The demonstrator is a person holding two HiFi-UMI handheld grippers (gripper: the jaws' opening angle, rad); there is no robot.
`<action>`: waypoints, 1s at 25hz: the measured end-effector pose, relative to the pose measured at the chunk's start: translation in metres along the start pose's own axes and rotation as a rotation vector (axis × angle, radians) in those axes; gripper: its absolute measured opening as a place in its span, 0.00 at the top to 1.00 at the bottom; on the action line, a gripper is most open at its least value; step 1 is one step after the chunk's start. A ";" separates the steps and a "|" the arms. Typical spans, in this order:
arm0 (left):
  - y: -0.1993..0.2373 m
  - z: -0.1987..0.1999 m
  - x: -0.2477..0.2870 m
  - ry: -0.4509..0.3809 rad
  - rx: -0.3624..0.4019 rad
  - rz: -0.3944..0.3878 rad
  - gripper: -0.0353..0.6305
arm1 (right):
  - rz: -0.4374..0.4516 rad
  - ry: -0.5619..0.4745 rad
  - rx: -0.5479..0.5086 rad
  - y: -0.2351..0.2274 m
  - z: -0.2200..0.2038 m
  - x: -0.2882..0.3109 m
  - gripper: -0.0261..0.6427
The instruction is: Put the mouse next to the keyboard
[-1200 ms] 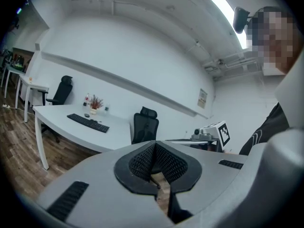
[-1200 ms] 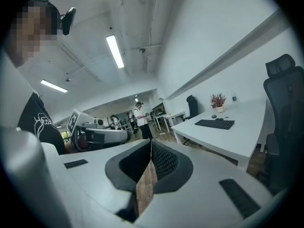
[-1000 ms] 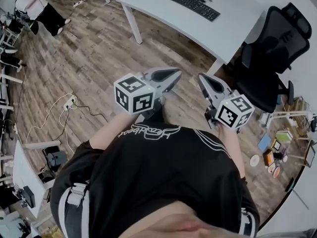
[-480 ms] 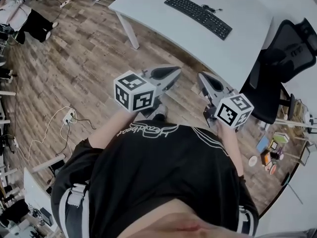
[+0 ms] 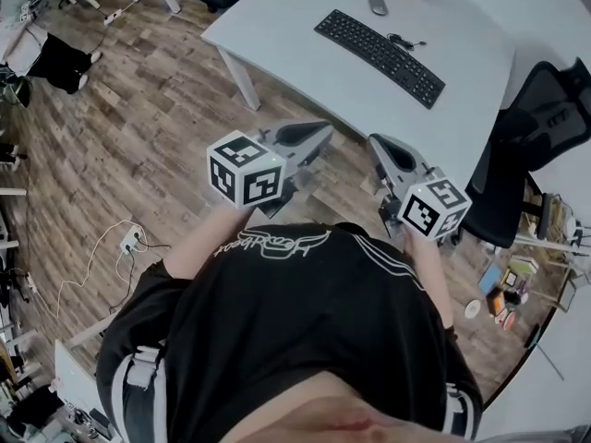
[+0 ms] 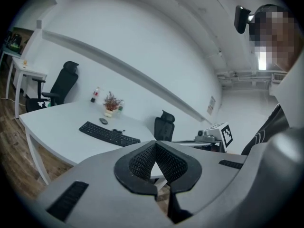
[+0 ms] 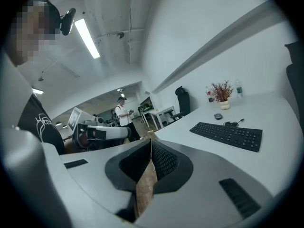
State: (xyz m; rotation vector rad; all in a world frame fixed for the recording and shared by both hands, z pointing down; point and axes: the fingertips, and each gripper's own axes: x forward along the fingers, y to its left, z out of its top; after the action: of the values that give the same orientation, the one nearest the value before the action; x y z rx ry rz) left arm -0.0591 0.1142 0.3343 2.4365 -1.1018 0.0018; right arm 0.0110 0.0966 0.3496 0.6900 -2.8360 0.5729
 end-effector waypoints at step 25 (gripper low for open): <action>0.152 0.095 0.164 0.094 0.065 0.024 0.94 | -0.007 -0.051 0.034 -0.190 0.092 0.117 0.94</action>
State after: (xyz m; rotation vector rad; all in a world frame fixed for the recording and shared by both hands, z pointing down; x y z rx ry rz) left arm -0.0734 -0.1288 0.3426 2.4530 -1.1049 0.1606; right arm -0.0084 -0.1442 0.3563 0.7307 -2.8760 0.6119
